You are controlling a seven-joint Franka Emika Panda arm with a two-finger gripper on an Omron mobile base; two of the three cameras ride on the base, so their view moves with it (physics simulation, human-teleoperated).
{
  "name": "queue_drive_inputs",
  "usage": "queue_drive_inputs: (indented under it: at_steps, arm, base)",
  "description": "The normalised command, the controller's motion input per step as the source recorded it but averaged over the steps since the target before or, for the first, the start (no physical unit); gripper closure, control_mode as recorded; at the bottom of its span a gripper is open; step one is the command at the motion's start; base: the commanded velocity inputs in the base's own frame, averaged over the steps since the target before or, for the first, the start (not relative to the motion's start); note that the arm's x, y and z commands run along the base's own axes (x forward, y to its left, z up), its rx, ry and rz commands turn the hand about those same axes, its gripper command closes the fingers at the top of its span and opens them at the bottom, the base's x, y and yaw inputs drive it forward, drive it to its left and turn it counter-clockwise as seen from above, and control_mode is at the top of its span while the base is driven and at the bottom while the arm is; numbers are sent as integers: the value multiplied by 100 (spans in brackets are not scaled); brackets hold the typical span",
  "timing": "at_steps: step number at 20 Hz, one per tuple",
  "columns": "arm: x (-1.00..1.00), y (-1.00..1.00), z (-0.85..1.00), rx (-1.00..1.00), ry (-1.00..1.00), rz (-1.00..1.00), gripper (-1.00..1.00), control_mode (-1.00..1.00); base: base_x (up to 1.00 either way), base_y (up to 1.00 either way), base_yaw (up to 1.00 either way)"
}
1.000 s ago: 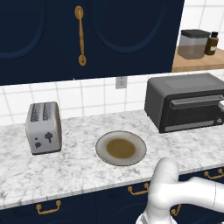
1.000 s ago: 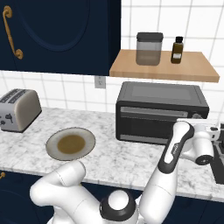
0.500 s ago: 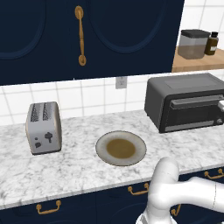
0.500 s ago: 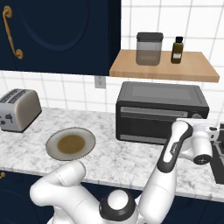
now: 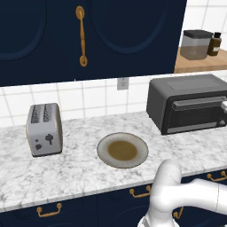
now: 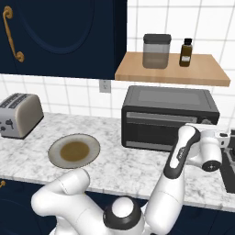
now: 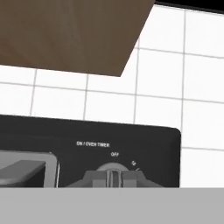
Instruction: Pick up the kebab skewer and baguette bread, and place them inside the toaster oven. Close the toaster oven door and start by setting the timer.
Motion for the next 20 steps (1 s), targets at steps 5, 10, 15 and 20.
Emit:
queue_drive_inputs:
  at_steps: [5,10,15,20]
  arm:
    - [0,3,0,22,0,-9,100,-100]
    - [0,5,0,27,0,-12,100,-100]
    - [0,4,0,30,0,-13,100,-100]
    - [0,9,0,34,0,-13,100,-100]
  base:
    - [0,0,0]
    - [0,0,0]
    - [0,0,0]
    - [0,0,0]
